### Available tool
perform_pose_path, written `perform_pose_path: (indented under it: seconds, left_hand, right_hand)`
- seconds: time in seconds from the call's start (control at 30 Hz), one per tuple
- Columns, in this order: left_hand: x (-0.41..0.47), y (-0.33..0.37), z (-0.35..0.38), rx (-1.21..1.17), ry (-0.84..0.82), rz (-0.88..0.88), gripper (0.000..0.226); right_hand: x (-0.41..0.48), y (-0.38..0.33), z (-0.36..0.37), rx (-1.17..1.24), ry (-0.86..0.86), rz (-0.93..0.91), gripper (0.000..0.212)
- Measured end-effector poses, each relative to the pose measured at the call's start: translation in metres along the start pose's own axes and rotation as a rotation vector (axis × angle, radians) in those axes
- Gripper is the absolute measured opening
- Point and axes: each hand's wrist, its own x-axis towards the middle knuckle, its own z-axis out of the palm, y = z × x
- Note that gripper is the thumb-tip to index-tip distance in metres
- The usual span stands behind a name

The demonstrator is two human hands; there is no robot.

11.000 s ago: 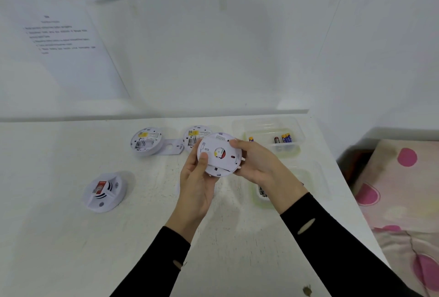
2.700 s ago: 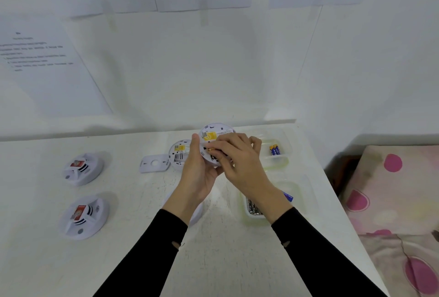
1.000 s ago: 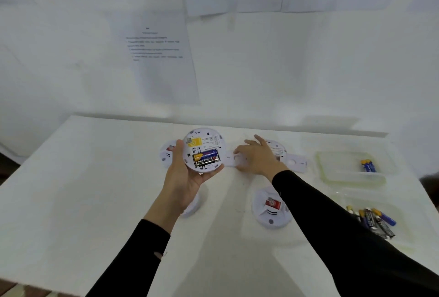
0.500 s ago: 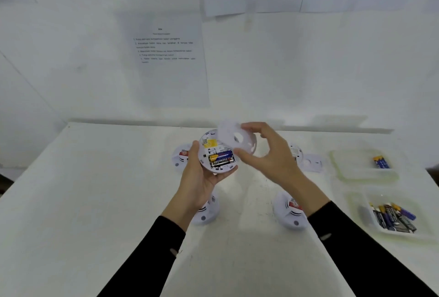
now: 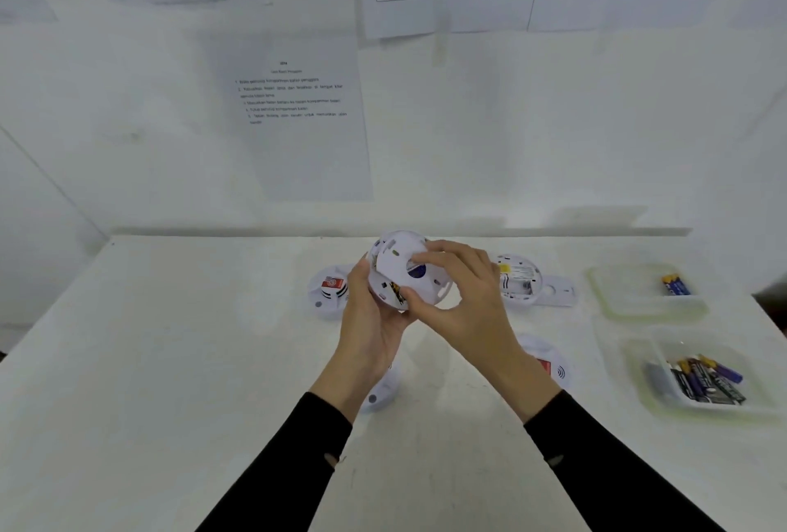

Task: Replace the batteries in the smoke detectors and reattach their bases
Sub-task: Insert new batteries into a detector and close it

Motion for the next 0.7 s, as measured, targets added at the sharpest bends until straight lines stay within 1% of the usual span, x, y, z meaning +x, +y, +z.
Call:
perform_pose_path:
  seconds: [0.23, 0.33, 0.4, 0.47, 0.57, 0.6, 0.7]
  left_hand:
    - [0.001, -0.001, 0.000, 0.019, -0.075, 0.016, 0.057]
    - [0.006, -0.004, -0.001, 0.020, -0.037, 0.042, 0.057]
    - [0.008, -0.006, -0.002, 0.011, -0.008, 0.052, 0.054]
    - [0.009, -0.006, -0.003, -0.002, 0.008, 0.074, 0.051]
    - [0.008, -0.005, -0.002, -0.017, 0.011, 0.093, 0.049]
    - [0.007, -0.005, -0.001, -0.011, 0.017, 0.089, 0.049]
    - [0.007, -0.002, 0.001, -0.033, 0.018, 0.058, 0.050]
  right_hand:
    - [0.005, 0.005, 0.000, -0.062, -0.047, 0.010, 0.028]
    - [0.006, 0.005, -0.003, -0.106, -0.070, 0.006, 0.033]
    - [0.008, 0.003, -0.004, -0.101, -0.093, 0.042, 0.040]
    - [0.011, -0.001, -0.007, 0.037, -0.103, 0.170, 0.040]
    - [0.018, 0.003, -0.011, 0.307, -0.095, 0.451, 0.026]
    - [0.020, 0.005, -0.012, 0.380, -0.115, 0.545, 0.026]
    - [0.024, 0.009, -0.012, 0.629, -0.201, 0.789, 0.036]
